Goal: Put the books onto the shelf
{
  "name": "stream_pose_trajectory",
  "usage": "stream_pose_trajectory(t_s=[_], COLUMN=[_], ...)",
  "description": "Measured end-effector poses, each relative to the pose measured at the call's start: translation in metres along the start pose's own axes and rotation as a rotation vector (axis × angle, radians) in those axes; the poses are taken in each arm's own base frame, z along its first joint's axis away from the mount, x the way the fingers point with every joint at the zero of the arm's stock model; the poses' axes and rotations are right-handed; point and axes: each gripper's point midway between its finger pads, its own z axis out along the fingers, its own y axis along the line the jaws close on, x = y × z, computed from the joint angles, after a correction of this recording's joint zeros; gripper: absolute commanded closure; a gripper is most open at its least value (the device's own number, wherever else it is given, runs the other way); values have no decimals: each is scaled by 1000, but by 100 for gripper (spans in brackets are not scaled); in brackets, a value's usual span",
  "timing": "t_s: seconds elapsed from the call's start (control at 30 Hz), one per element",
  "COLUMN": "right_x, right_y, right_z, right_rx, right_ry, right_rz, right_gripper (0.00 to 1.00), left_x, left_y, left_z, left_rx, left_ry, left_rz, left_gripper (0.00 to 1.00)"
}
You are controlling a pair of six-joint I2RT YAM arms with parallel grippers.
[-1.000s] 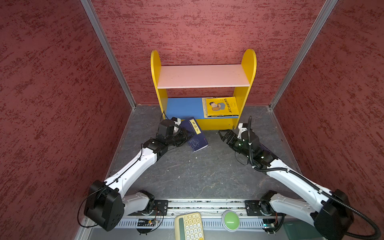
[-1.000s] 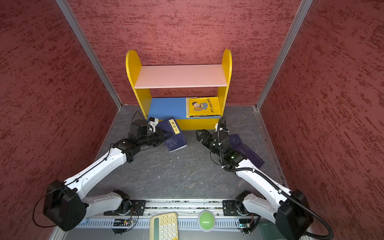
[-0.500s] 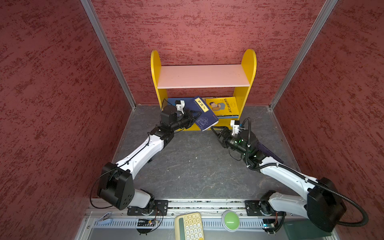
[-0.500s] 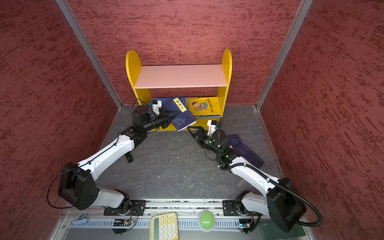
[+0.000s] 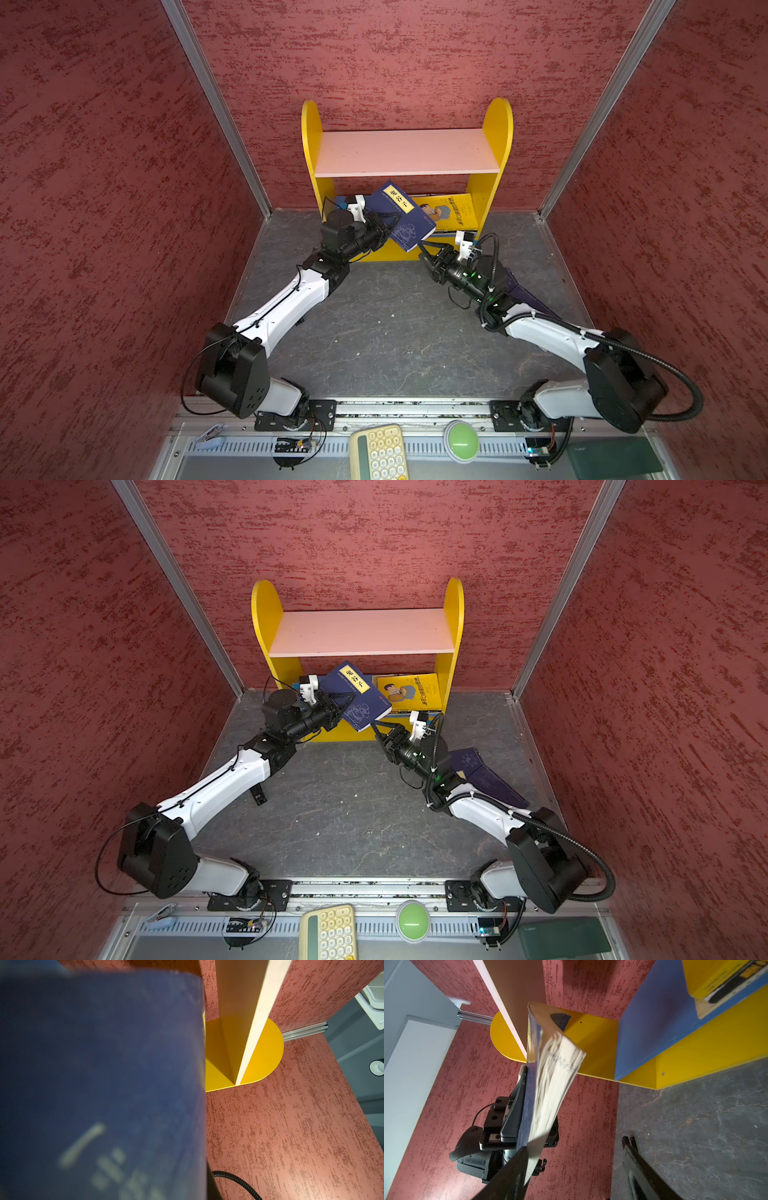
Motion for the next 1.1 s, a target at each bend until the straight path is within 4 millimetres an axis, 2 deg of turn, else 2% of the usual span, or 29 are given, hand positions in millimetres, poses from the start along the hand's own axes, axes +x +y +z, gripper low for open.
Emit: stream_pose_trajectory(t_s=[0.1,0.23,0.3,0.43,0.57,0.83,1.03,1.1], right_x=[-1,-1,-2,-2,-2,-1,5,5], right_y=[4,14,19,30,28,20,-6,-9], right_z=[2,1,0,-3,-1,24,34,37], right_rx=[-27,-63,-83,-113,-109,-89,-47,-45], right_ry=[-3,-6,-11,-19,-14,29,61,66], right_rz=[7,13,13,5,6,19,59,65], right_gripper=[29,14,11,11,11,18,38,46], left_x=[-1,-2,-1,2,1,0,2,3], left_y=[0,2,5,23,30,29,29,29], left_z=[0,-1,-2,-4,-6,-7,-7,-8], left_rx=[-1,-1,-3,-31,-45,-38,-30,-25], left_ry=[-5,2,14,35,37,46,59,58], left_rz=[-9,-21,-34,-63,-79,-81,-85,-88], left_gripper=[92,92,92,93,92,92,92,92])
